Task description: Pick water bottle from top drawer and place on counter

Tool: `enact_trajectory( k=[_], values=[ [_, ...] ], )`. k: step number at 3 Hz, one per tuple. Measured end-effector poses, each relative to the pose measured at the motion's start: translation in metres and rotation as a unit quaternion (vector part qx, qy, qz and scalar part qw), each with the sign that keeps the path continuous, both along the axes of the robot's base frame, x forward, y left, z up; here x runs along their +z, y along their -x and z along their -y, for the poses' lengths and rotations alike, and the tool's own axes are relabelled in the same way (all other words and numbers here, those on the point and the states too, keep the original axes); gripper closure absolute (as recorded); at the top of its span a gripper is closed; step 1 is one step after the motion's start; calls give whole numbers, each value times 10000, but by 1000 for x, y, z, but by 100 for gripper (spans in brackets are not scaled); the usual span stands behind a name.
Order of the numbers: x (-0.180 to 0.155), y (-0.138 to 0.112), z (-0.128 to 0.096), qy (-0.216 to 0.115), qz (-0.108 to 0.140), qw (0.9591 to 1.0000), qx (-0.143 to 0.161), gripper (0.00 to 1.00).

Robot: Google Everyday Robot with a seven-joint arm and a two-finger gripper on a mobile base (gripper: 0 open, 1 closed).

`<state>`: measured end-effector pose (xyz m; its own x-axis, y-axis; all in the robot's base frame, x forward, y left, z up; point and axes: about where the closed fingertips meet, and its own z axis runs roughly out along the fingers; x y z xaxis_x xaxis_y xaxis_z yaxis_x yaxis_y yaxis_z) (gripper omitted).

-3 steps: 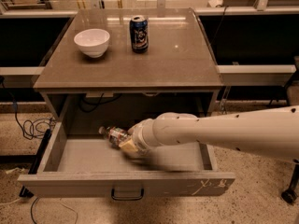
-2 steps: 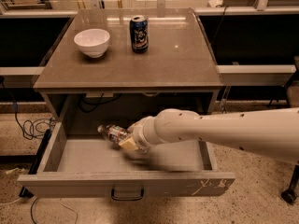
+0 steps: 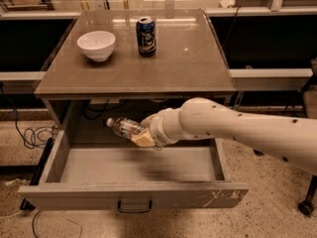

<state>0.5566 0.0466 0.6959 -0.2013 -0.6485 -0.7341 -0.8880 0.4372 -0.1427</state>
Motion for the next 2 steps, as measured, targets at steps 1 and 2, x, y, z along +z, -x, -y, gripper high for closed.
enact_trajectory(
  k=[1,2],
  values=[
    [34,-3,30,-51,198,9997,-129,100],
    [72,2,64,-62,407,9988,-271,100]
  ],
)
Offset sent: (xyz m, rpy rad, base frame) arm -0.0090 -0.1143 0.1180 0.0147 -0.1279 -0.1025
